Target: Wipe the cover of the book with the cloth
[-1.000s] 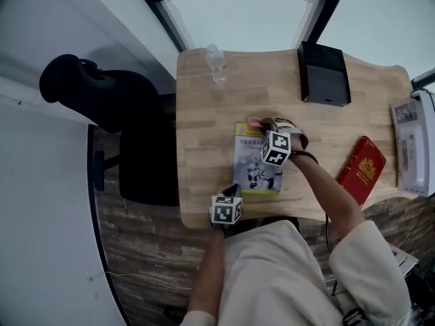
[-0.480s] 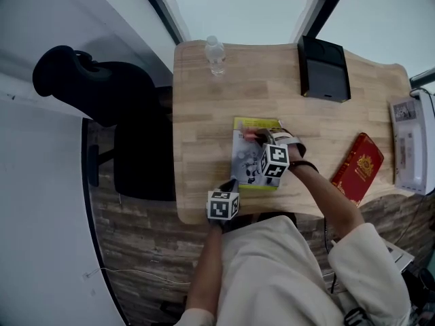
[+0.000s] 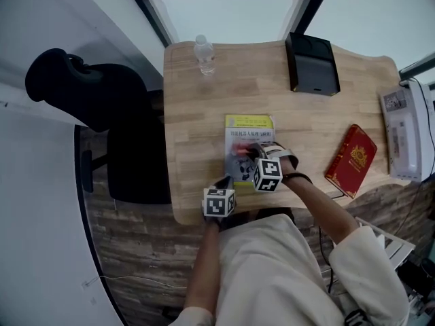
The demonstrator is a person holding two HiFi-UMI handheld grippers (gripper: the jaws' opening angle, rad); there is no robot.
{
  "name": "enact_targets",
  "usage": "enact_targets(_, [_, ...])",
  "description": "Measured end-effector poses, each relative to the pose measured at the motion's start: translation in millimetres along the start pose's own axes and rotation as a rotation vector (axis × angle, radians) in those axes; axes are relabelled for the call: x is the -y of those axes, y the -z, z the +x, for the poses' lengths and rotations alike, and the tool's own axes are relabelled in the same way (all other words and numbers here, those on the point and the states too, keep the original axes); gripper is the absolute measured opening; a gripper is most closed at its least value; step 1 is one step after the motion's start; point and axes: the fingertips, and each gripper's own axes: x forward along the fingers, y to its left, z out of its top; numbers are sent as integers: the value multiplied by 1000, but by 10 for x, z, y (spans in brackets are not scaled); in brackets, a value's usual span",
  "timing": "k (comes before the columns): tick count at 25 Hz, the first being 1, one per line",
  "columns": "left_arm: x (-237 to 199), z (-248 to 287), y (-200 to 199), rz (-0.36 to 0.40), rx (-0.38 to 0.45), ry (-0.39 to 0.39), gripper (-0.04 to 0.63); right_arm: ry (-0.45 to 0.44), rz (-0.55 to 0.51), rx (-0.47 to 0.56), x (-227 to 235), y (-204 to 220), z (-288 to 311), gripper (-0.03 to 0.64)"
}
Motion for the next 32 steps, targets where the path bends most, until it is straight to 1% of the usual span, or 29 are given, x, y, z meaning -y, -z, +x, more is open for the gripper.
enact_targets(3, [15,5,-5,39,-14,-12,6,-6,32,12,-193,-35,-65,35])
enact_targets(9, [10,-4,-1,28,-6,12,6,-41,19,27,-655,-127,-195,35])
enact_targets(16, [16,-11,3,42,13,6,6,-89,30,33,-1051,-204,-294,37])
enact_targets(18, [12,-5,0,36,17,10,6,-128,46,37,-1139,-227,-324,44])
enact_targets(21, [19,-8,1,40,16,10,6,-245,81,59,-1319,-266,-418,44])
enact_targets(23, [27,-22,9,50,13,1,6,-308,56,79,-1361,-281,-521,44])
enact_targets(24, [19,-32,11,54,12,-8,6,-311,37,82,-1294,-265,-554,44])
enact_targets(25, [2,-44,13,57,9,-17,6,-290,25,81,-1150,-233,-564,44])
enact_targets(26, [-17,-58,17,58,5,-26,6,-249,28,78,-934,-195,-551,44])
enact_targets(30, [-64,-115,87,43,-8,-43,6,-39,102,70,146,-101,-359,44])
enact_targets(32, [-91,-156,140,37,-17,-47,6,39,108,70,582,-136,-200,44])
